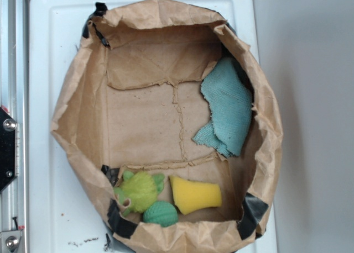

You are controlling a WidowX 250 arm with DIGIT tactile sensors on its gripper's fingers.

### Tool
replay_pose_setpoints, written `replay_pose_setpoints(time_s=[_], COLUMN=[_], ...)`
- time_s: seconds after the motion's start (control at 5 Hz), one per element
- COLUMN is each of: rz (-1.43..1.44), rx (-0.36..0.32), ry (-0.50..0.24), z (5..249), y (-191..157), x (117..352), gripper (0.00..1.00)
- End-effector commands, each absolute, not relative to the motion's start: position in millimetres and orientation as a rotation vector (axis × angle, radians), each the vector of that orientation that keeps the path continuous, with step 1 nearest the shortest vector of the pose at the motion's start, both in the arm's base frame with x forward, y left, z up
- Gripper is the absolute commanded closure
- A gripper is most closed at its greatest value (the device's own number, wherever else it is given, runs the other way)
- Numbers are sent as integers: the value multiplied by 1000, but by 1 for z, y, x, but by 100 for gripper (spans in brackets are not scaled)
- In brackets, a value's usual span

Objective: Grab the green animal.

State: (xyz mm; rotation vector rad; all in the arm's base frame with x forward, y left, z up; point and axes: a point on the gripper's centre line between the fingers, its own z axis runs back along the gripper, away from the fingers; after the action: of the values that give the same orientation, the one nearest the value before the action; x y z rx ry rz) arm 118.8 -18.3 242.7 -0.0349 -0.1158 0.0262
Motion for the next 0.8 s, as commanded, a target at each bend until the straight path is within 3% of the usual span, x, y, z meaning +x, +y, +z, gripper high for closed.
replay_pose_setpoints(time_s=[0.0, 0.2, 0.6], rz=[26, 52, 115], rx=[-35, -67, -63], ry=[-116, -119, -166], z=[243, 230, 215], y=[-18, 11, 46], x=[119, 164, 224], gripper=[0, 0, 0])
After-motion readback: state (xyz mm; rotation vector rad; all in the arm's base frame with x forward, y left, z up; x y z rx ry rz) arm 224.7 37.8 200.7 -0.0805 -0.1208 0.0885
